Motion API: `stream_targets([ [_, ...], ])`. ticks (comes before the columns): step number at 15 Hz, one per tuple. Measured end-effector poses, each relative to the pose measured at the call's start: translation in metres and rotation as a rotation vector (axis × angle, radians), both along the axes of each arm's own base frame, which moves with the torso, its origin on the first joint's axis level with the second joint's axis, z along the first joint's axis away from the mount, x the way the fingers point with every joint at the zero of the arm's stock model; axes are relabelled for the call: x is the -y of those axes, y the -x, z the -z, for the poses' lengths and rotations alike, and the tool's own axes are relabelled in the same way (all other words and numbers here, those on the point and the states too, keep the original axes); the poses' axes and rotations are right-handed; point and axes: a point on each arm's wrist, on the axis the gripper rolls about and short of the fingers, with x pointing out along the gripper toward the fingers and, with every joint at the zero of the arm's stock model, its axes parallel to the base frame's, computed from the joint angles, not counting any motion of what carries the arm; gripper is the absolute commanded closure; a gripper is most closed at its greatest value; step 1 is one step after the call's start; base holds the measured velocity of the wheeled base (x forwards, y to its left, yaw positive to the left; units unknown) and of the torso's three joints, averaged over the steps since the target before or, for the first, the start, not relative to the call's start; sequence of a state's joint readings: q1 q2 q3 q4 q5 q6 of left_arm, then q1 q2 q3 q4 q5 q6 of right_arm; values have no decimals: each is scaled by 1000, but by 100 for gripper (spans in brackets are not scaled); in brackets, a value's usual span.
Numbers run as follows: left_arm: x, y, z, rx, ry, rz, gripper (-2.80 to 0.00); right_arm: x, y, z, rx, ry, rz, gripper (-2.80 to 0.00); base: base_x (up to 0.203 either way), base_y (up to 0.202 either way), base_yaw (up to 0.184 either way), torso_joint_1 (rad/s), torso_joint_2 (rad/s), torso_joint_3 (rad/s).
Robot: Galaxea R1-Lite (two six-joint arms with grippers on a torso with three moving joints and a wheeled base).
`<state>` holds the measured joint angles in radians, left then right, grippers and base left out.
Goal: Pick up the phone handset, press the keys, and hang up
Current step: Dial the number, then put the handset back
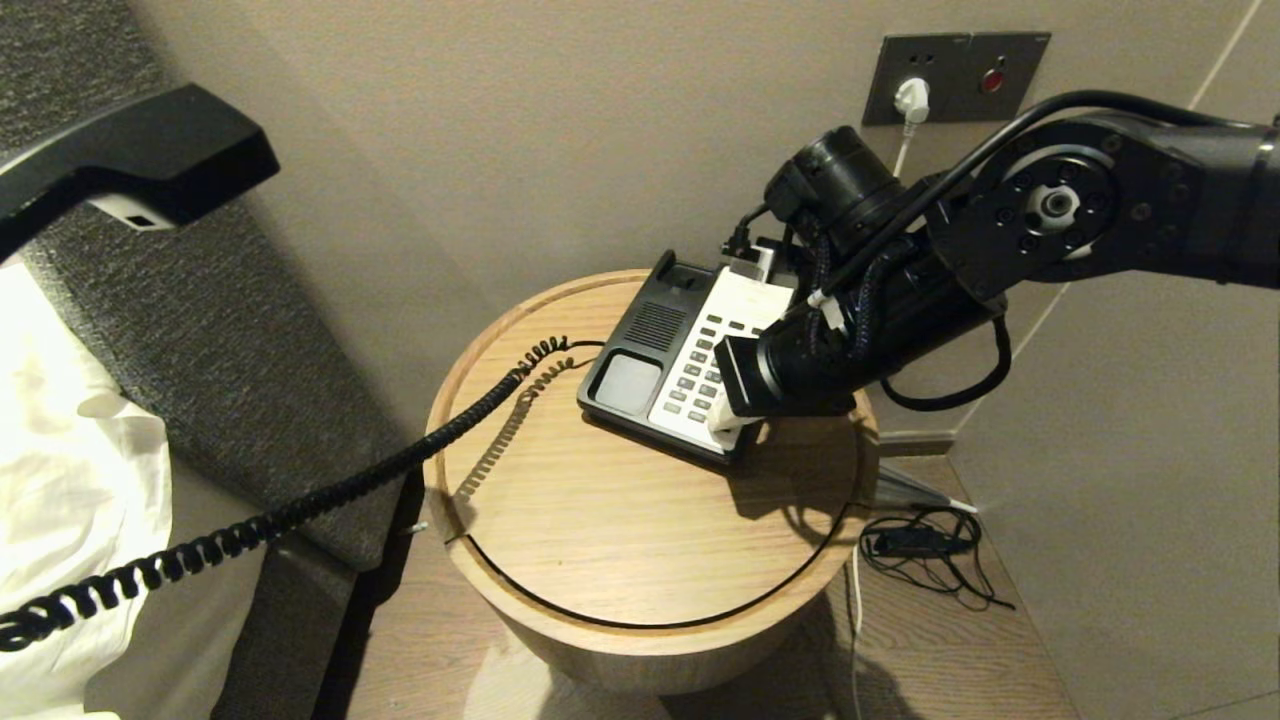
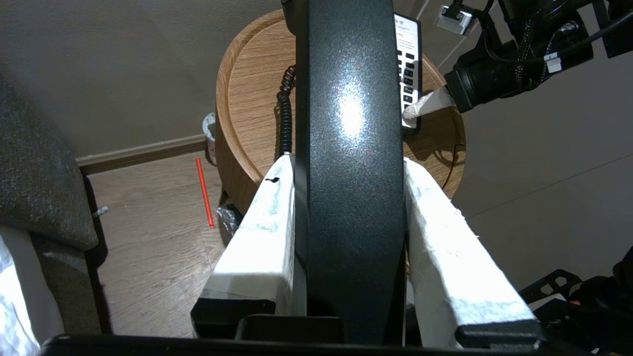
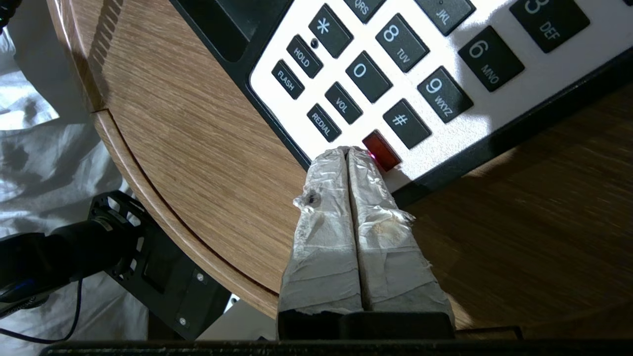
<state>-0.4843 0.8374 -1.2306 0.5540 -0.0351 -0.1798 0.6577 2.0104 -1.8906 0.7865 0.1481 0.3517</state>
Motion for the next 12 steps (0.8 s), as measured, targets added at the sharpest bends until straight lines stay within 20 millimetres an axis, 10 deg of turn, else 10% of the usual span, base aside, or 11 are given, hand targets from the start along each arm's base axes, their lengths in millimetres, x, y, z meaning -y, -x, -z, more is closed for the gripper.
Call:
stream_targets([
  [12,3,-5,8,-32,-16,34,0,40,32,-60,85,-80,48,0,0,0,0,0,0,0],
])
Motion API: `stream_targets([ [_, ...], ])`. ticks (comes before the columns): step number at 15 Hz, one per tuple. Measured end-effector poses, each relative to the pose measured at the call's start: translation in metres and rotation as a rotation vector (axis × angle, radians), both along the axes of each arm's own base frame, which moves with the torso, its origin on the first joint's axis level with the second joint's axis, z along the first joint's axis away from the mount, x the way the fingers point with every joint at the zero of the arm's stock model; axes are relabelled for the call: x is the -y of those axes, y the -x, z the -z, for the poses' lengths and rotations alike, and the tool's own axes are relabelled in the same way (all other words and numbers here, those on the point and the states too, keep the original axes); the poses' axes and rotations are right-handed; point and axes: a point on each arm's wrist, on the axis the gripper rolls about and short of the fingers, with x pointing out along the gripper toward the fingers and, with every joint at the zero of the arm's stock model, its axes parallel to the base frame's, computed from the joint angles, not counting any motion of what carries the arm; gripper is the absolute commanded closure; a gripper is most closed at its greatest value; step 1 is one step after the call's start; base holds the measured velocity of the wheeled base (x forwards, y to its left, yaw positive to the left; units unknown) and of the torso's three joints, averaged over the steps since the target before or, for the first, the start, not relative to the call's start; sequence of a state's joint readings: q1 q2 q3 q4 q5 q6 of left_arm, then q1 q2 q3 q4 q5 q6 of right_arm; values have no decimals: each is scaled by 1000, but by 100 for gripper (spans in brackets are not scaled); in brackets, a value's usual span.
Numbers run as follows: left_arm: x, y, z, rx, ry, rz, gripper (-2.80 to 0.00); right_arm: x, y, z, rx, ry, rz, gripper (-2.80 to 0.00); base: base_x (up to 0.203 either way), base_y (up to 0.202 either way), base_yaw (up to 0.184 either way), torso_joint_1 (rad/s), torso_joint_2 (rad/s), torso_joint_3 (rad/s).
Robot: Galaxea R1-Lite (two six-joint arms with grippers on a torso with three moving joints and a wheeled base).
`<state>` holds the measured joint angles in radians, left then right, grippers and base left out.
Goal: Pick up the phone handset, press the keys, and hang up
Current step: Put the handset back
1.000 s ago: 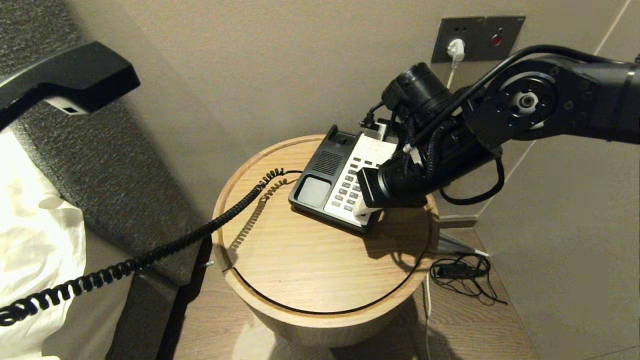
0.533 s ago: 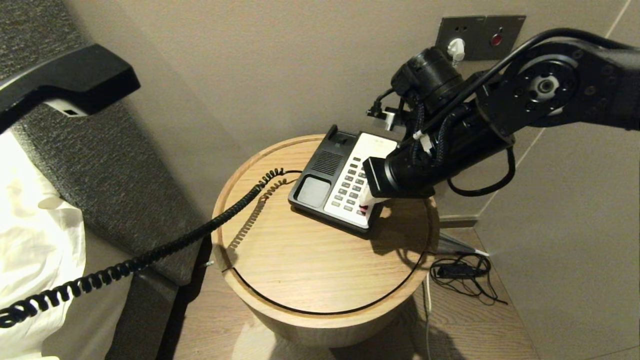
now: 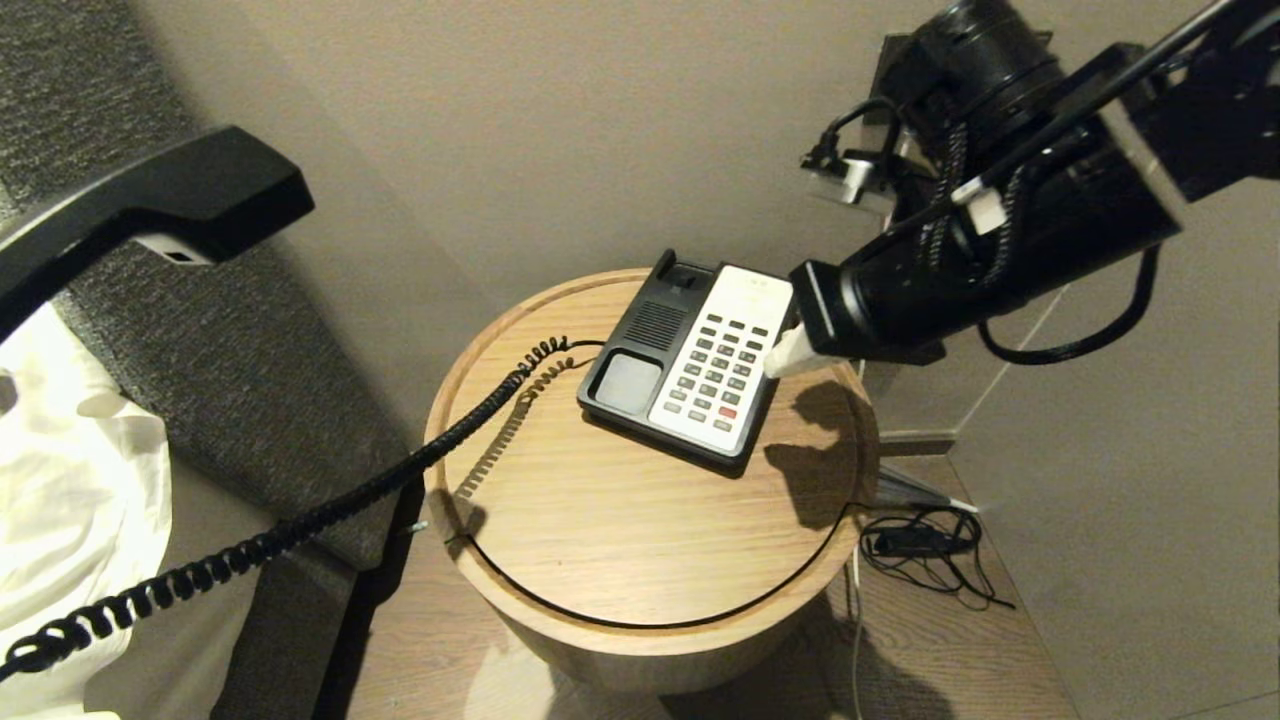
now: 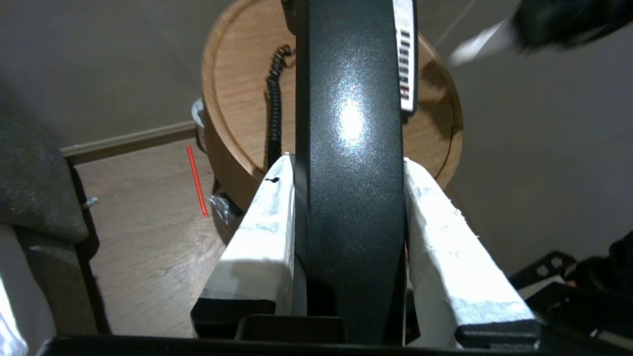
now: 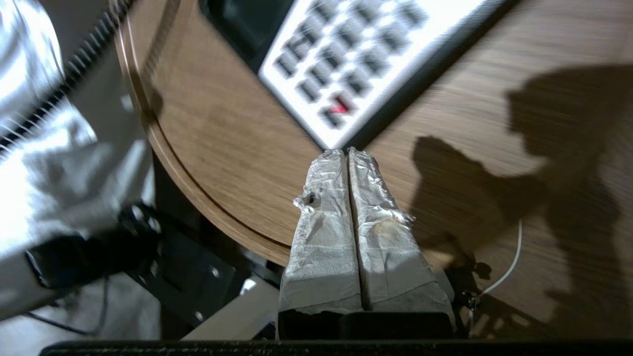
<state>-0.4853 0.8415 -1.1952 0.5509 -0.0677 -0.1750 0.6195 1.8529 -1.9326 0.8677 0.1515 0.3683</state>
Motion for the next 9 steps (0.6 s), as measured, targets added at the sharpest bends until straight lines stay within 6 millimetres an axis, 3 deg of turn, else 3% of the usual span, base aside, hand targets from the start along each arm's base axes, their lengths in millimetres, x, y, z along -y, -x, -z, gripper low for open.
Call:
stream_targets([
  [2,4,-6,5,-29,-11,34,0,32,11,-22,31,-45,86,0,0,0,0,0,0,0],
  [4,12,-19,5,-38,-14,77,0,68,36,-48,74,-91,171,0,0,0,0,0,0,0],
  [7,41,-63,0,-21,-24,122,0,124,100,-78,139,-158,302,0,0,0,0,0,0,0],
  [9,69,-100,5,-45,-50,137,0,149,146,-85,173,-227,383,0,0,0,0,0,0,0],
])
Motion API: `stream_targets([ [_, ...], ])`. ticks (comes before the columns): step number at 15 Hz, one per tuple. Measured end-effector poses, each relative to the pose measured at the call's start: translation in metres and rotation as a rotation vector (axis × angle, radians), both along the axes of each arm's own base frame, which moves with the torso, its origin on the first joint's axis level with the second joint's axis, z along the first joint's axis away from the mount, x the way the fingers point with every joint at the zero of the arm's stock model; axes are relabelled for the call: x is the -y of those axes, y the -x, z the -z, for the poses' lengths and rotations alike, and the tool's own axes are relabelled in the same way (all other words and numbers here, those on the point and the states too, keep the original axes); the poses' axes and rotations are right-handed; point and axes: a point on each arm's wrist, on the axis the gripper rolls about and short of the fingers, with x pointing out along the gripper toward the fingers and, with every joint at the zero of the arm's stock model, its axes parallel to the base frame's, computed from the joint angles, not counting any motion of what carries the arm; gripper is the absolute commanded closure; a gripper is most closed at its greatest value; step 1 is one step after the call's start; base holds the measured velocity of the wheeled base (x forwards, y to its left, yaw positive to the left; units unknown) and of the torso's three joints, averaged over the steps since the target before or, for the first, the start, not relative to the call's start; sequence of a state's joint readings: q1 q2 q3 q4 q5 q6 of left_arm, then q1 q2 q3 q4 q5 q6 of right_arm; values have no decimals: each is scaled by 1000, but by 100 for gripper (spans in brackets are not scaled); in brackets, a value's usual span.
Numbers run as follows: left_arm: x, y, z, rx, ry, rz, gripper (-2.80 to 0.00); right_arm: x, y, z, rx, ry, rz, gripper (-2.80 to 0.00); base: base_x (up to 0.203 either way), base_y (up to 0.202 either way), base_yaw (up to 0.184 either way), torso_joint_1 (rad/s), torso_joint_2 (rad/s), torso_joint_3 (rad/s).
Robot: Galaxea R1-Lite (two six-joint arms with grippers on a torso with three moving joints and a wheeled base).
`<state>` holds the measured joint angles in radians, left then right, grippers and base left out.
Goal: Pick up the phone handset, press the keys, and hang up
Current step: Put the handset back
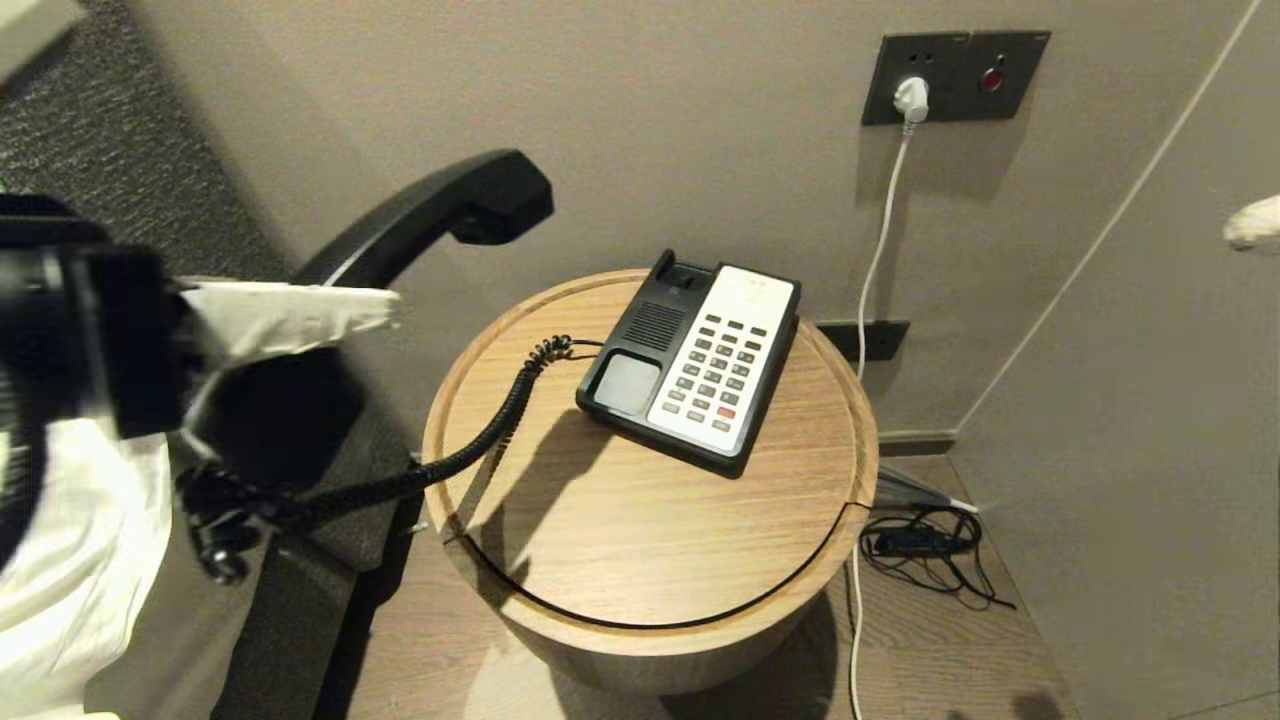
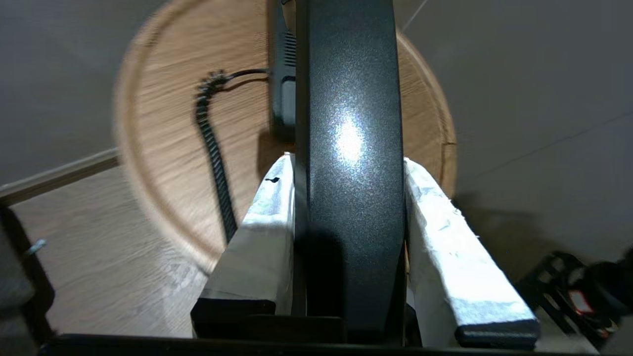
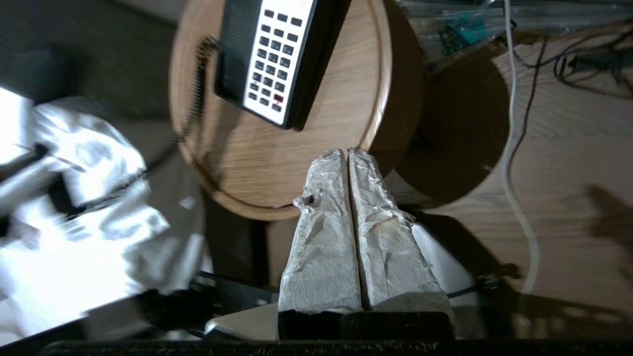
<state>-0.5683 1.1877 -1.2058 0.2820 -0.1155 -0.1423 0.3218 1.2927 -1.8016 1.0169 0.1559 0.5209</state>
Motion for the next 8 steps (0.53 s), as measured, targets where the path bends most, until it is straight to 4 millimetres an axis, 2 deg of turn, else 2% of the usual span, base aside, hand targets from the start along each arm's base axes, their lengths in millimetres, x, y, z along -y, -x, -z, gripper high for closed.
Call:
stream_targets([
  [2,32,-32,11,-48,-42,3,0,15,39,0,43,-75,47,0,0,0,0,0,0,0],
  [4,65,-61,25,-75,-82,-29,0,25,69,-1,90,-134,54,0,0,0,0,0,0,0],
  [6,90,-84,34,-33,-81,-67,0,30,87,-1,126,-149,55,0,0,0,0,0,0,0],
  [8,106,-102,36,18,-87,-139,0,33,100,-3,156,-160,51,0,0,0,0,0,0,0],
])
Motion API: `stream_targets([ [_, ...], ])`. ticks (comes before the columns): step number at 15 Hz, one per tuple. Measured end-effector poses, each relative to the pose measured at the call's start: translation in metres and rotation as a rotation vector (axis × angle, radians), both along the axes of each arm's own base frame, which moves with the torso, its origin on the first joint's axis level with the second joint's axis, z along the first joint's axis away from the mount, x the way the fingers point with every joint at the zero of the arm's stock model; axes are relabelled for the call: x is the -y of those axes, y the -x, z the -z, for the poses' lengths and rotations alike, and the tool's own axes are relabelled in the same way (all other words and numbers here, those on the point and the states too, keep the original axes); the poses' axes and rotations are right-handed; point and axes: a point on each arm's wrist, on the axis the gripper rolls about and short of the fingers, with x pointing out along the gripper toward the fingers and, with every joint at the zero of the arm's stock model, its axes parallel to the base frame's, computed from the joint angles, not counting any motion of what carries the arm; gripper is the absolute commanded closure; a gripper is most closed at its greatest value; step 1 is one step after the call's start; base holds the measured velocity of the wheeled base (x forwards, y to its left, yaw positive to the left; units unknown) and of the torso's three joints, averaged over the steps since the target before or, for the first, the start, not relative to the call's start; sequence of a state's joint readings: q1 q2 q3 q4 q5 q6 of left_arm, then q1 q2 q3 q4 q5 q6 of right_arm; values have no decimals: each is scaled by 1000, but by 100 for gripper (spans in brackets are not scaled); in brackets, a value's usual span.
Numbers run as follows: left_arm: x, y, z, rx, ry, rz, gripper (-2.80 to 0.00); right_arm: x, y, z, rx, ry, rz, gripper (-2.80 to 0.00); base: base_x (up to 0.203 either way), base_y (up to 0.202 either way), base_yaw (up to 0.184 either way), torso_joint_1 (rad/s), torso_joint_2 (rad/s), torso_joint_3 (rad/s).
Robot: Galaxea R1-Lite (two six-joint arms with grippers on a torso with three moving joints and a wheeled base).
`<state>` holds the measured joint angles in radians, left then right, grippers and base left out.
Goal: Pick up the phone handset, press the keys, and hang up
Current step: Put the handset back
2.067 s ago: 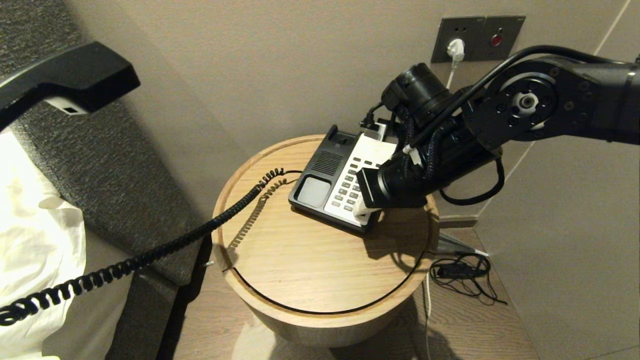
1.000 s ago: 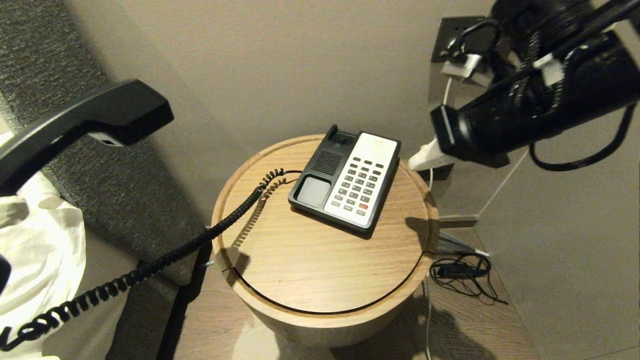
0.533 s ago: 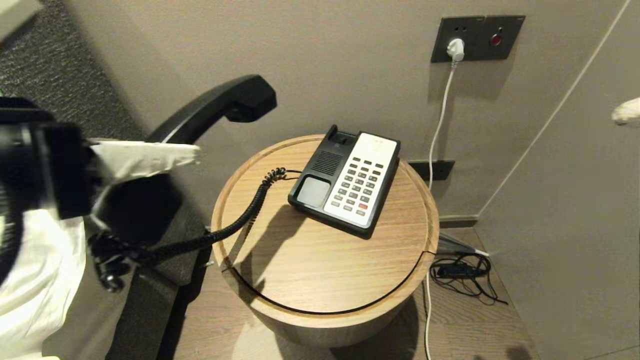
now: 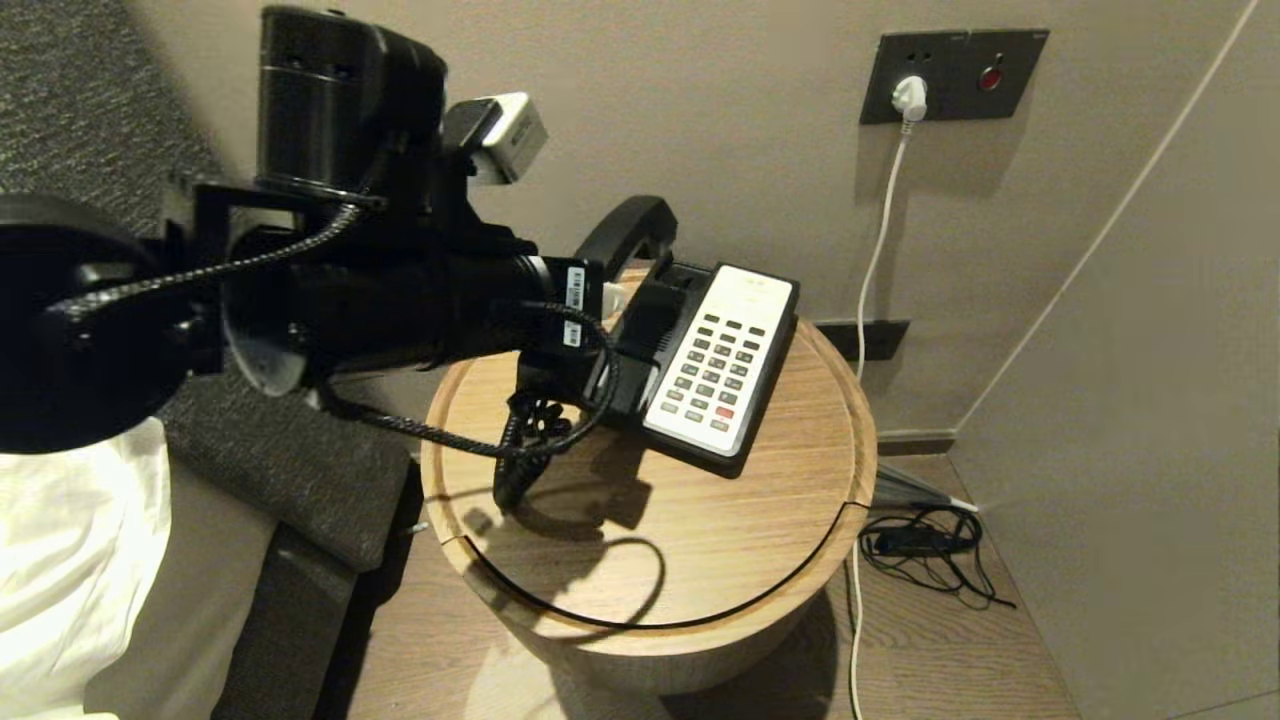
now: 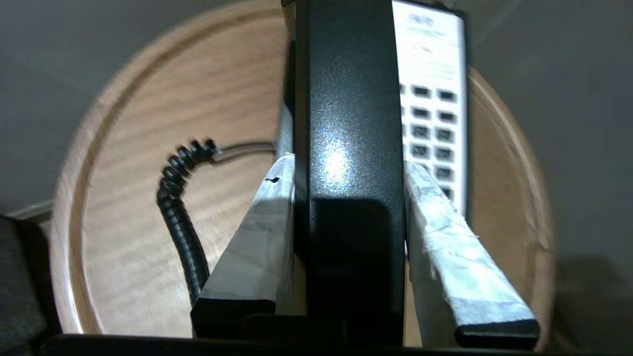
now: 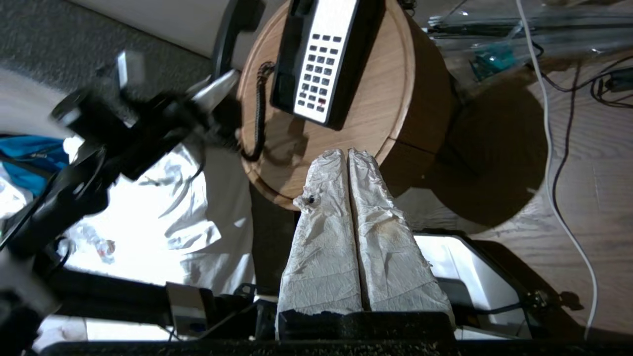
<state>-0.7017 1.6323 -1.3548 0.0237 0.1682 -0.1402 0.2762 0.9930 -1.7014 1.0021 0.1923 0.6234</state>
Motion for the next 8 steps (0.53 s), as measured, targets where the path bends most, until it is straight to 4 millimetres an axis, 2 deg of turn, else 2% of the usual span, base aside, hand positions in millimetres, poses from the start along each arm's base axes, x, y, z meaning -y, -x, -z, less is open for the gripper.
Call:
stream_targets([
  [4,18,-20,16,-19,-38,-11,0,5,22,5,-8,-11,-36,0,0,0,0,0,0,0],
  [8,34,-34,26,-20,-54,1,0,7,30,8,-2,-25,-46,0,0,0,0,0,0,0],
])
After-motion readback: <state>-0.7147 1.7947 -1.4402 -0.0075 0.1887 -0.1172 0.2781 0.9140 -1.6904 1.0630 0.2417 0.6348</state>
